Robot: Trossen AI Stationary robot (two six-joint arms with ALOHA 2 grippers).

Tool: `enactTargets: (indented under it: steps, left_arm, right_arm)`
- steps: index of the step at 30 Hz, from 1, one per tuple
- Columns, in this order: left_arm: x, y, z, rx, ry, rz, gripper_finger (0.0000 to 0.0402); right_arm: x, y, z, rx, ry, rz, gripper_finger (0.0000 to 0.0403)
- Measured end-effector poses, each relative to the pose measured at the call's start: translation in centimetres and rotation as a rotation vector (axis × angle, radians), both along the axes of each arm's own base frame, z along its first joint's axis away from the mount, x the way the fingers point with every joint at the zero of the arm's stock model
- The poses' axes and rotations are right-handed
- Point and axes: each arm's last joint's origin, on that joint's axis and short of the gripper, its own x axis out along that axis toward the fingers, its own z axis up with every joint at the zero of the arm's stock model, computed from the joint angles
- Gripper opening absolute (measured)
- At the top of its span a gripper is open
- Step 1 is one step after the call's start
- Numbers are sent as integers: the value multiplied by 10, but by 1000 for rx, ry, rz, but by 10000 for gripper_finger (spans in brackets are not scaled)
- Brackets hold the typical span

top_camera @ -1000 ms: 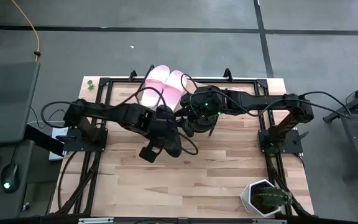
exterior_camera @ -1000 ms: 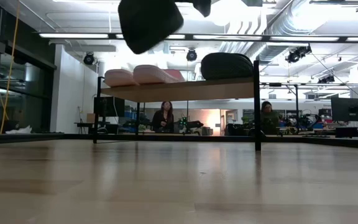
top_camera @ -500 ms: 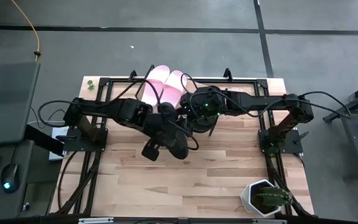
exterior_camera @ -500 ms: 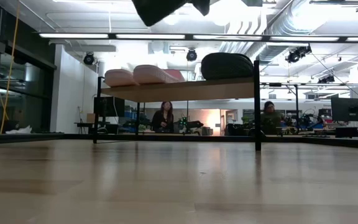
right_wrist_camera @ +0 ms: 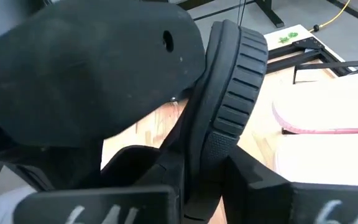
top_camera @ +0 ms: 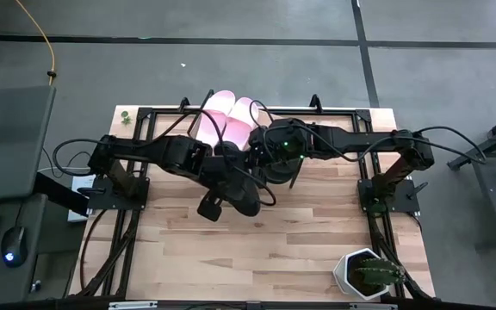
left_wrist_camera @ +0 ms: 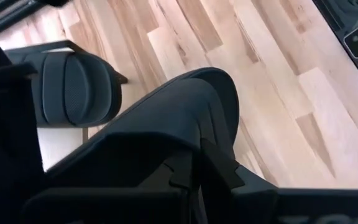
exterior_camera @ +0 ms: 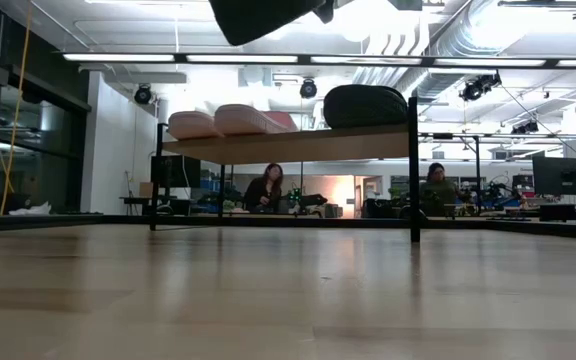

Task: Pick and place slides into the shelf
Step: Put the black slide on the shelf

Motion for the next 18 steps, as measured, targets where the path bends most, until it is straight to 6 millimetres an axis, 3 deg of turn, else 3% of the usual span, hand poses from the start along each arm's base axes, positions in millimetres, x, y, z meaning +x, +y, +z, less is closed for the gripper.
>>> enactTargets:
  steps: [8,18]
  left_arm:
    - [-7,2,-2,16,59,46,23]
    - [-26,-1,7,-30,98,90,157]
  right_arm:
    - [0,-15,-1,-6,1,-28,35]
    - [-5,-45,-3,-25,37,-120,35]
